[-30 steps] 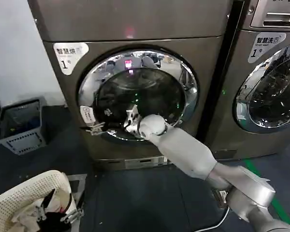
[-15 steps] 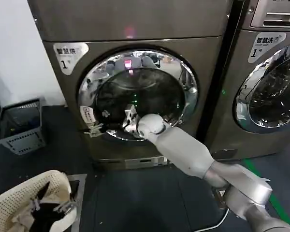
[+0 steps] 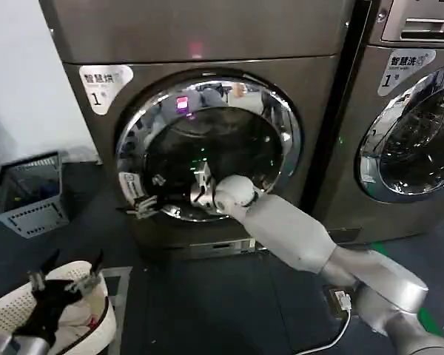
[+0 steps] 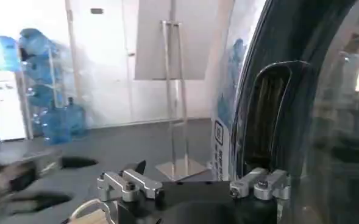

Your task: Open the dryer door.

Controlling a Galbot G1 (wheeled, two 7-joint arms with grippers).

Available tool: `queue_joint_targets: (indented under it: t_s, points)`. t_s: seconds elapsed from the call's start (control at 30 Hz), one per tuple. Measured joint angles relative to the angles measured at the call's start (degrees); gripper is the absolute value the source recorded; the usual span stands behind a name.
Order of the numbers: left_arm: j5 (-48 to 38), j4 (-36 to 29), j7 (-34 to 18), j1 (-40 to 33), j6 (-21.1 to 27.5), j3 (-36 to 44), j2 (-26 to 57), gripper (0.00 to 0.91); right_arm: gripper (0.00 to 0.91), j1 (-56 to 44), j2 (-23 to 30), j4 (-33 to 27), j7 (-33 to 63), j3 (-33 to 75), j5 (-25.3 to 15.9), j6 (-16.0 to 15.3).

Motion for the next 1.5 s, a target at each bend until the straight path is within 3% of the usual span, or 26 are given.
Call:
queue_joint_targets:
  t_s: [0.37, 0.8, 1.27, 1.5]
  points:
    - [-3.5, 5.4, -1.4, -5.8, 0.1, -1.9, 6.5, 0.907, 0.907, -0.1, -6.5, 9.4, -4.2, -1.7, 4.1, -0.1]
    - [-5.4, 9.9, 0.7, -8.9, -3.4, -1.1, 11.9, 0.907, 0.907, -2.9, -14.9, 19.3, -8.5, -2.3, 4.4, 0.5]
    - [-5.5, 13.3, 2.4, -11.9, -5.5, 4.7, 17.3, 0.907, 0.907, -6.0, -25.5, 27.6, -17.4, -2.4, 5.1, 5.9]
    - [-6.9, 13.3, 6.4, -12.0, -9.2, 7.2, 20.3, 0.907, 0.907, -7.9, -30.0, 29.0, -24.3, -1.4, 5.2, 8.0]
